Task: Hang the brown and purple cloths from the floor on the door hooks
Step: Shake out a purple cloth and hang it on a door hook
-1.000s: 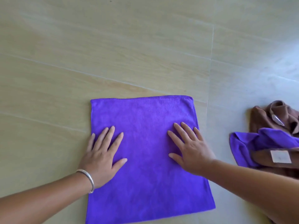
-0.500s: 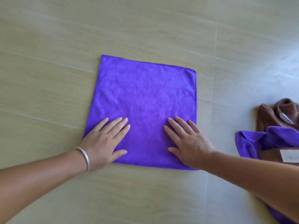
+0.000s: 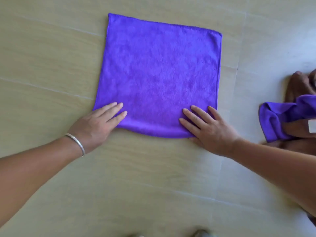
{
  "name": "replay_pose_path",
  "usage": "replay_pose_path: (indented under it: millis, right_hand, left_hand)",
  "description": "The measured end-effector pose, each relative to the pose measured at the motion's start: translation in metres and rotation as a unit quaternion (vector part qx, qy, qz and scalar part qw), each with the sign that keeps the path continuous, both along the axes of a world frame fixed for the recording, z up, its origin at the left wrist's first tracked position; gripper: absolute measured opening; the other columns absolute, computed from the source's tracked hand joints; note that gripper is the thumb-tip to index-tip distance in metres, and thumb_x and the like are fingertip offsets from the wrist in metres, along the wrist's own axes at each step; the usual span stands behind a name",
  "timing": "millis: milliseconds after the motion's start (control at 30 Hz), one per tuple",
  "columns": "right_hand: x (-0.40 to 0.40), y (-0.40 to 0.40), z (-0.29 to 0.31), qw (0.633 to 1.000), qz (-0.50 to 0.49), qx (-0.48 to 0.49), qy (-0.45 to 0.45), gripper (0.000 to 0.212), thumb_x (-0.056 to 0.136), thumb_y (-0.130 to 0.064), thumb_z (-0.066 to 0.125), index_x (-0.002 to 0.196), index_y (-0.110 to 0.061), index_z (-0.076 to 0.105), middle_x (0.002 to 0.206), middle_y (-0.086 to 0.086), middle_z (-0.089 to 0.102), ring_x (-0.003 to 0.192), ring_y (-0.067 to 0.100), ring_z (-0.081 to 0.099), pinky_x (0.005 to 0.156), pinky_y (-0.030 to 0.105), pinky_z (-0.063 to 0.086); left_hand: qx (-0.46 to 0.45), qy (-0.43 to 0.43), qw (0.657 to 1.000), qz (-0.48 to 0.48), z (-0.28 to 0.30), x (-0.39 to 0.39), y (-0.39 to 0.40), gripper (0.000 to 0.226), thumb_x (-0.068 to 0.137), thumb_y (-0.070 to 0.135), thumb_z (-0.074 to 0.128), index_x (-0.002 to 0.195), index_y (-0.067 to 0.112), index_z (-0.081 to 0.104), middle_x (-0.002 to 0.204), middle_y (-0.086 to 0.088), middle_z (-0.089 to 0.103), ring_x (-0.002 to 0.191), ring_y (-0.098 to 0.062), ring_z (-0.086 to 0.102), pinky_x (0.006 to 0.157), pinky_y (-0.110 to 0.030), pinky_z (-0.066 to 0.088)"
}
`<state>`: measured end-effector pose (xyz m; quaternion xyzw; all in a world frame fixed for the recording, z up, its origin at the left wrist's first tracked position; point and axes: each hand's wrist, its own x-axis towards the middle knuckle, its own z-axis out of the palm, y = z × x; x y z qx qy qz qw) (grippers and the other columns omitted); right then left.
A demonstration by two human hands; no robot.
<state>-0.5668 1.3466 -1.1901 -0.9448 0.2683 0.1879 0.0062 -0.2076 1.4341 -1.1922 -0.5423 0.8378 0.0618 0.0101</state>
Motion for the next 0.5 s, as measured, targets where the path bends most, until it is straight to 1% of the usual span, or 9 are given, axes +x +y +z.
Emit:
replay_pose_path:
  millis: [67,133,167,200,267,367,433,467,500]
  right_hand:
    - [0.005,0.008,0.01,0.999,-0.046,0.007,0.019,0.053,0.097,-0.035,0.046,0.146,-0.018,0.038,0.154,0.01,0.033,0.137,0.034,0.037,0.103,0.056,0.036]
    - [0.006,0.022,0.022,0.994,-0.1,0.023,0.037,0.052,0.099,-0.031,0.042,0.149,-0.018,0.031,0.155,0.009,0.029,0.141,0.032,0.029,0.109,0.052,0.028]
    - [0.004,0.029,0.029,0.992,-0.117,0.026,0.046,0.052,0.1,-0.032,0.039,0.149,-0.018,0.028,0.155,0.007,0.027,0.142,0.03,0.025,0.111,0.05,0.025]
    - [0.001,0.036,0.039,0.991,-0.124,0.028,0.052,0.051,0.101,-0.033,0.036,0.149,-0.019,0.028,0.154,0.006,0.028,0.142,0.028,0.024,0.112,0.048,0.023]
    - [-0.006,0.047,0.065,0.991,-0.12,0.038,0.05,0.047,0.101,-0.031,0.036,0.146,-0.019,0.033,0.149,0.004,0.035,0.142,0.026,0.025,0.112,0.045,0.021]
    - [-0.012,0.061,0.116,0.991,-0.11,0.061,0.046,0.038,0.097,-0.016,0.04,0.134,-0.019,0.047,0.136,0.001,0.051,0.139,0.023,0.031,0.111,0.04,0.023]
    - [-0.014,0.069,0.153,0.989,-0.107,0.079,0.058,0.035,0.095,-0.012,0.038,0.125,-0.02,0.053,0.131,-0.003,0.056,0.139,0.021,0.031,0.111,0.037,0.022]
    - [-0.014,0.071,0.172,0.988,-0.108,0.087,0.067,0.034,0.094,-0.011,0.038,0.123,-0.021,0.054,0.131,-0.004,0.056,0.14,0.02,0.03,0.112,0.036,0.02]
    - [-0.015,0.071,0.19,0.987,-0.11,0.093,0.074,0.034,0.094,-0.011,0.038,0.121,-0.022,0.055,0.13,-0.005,0.057,0.141,0.019,0.029,0.113,0.035,0.019]
  left_hand:
    - [0.043,-0.001,0.998,0.035,0.009,-0.005,0.008,0.046,0.081,-0.002,0.048,0.125,-0.003,0.06,0.131,-0.024,0.056,0.117,-0.041,0.058,0.089,-0.053,0.052]
    - [0.073,-0.001,0.994,0.079,0.025,-0.011,0.019,0.041,0.082,0.003,0.046,0.12,-0.003,0.062,0.113,-0.025,0.064,0.097,-0.042,0.065,0.073,-0.053,0.055]
    - [0.082,-0.006,0.992,0.098,0.034,-0.013,0.027,0.039,0.082,0.007,0.044,0.116,0.0,0.063,0.101,-0.023,0.065,0.086,-0.041,0.066,0.065,-0.051,0.054]
    - [0.088,-0.011,0.99,0.108,0.045,-0.016,0.035,0.036,0.082,0.01,0.042,0.112,0.003,0.063,0.093,-0.021,0.063,0.078,-0.04,0.064,0.059,-0.049,0.052]
    - [0.098,-0.01,0.989,0.107,0.07,-0.022,0.052,0.032,0.082,0.008,0.042,0.106,0.005,0.062,0.087,-0.019,0.059,0.076,-0.039,0.061,0.056,-0.048,0.05]
    - [0.143,0.001,0.983,0.114,0.116,-0.031,0.078,0.027,0.083,-0.003,0.052,0.108,0.005,0.061,0.09,-0.018,0.056,0.082,-0.038,0.059,0.055,-0.049,0.049]
    - [0.151,0.0,0.981,0.121,0.153,-0.04,0.091,0.021,0.084,0.004,0.064,0.105,0.004,0.063,0.087,-0.018,0.057,0.075,-0.037,0.062,0.051,-0.045,0.048]
    - [0.154,-0.004,0.981,0.118,0.173,-0.045,0.095,0.022,0.083,0.011,0.07,0.102,0.003,0.064,0.084,-0.017,0.058,0.07,-0.036,0.063,0.048,-0.043,0.047]
    - [0.16,-0.009,0.98,0.117,0.193,-0.047,0.097,0.028,0.081,0.018,0.075,0.102,0.003,0.065,0.082,-0.017,0.06,0.068,-0.036,0.063,0.048,-0.041,0.047]
